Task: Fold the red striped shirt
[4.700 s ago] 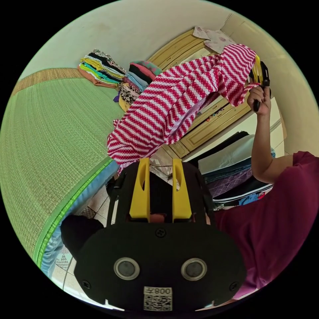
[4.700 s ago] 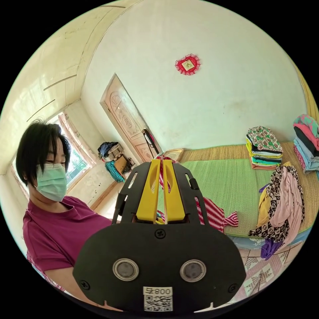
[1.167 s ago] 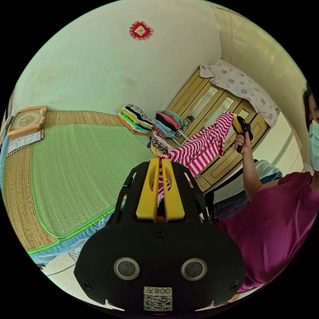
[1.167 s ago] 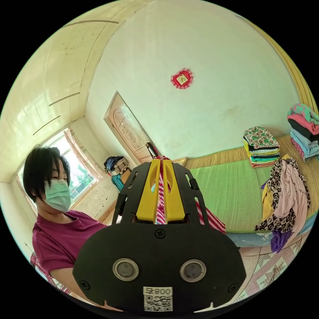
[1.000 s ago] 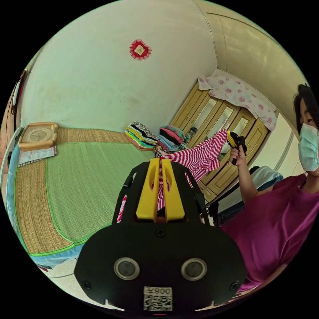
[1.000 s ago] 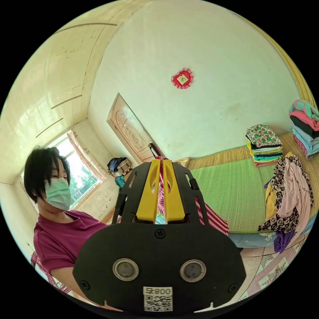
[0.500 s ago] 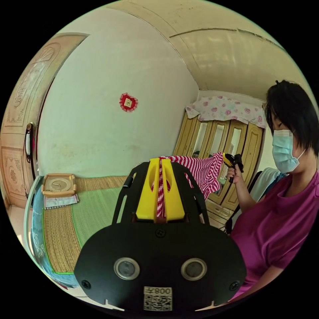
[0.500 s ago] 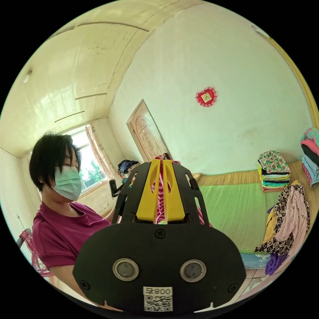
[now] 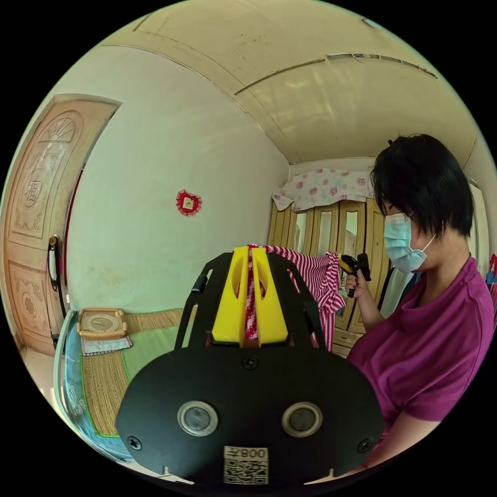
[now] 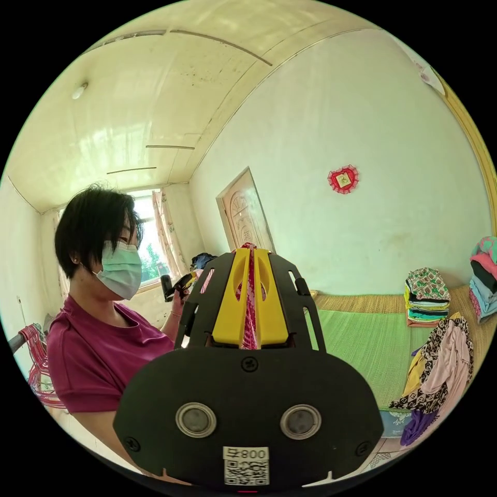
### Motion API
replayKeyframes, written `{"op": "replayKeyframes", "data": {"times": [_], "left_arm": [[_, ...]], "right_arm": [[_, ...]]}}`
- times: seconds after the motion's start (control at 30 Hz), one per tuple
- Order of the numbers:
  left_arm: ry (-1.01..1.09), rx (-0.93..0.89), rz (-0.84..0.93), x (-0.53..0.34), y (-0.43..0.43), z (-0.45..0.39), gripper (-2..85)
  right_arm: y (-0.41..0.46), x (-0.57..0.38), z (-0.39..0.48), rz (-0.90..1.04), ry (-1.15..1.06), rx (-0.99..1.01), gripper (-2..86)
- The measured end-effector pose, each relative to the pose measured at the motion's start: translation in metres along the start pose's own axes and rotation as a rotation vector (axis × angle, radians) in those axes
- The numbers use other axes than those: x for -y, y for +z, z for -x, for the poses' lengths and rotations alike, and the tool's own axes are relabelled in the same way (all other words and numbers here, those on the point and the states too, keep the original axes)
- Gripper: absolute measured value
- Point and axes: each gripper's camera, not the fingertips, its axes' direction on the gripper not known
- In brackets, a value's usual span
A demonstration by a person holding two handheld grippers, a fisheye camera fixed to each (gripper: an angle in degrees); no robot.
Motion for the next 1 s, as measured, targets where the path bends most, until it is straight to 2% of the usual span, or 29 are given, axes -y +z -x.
{"op": "replayKeyframes", "data": {"times": [0.4, 0.7, 1.0], "left_arm": [[0.030, -0.001, -0.057, 0.032, -0.042, -0.028, 0.6], [0.028, -0.014, -0.074, 0.059, -0.039, -0.001, 0.5], [0.043, -0.005, -0.070, 0.086, -0.009, 0.060, 0.6]], "right_arm": [[-0.045, -0.008, 0.028, -0.053, -0.062, 0.002, 0.8], [-0.052, 0.000, 0.009, -0.064, -0.071, 0.004, 0.8], [-0.043, 0.018, -0.035, -0.062, -0.072, -0.022, 0.9]]}}
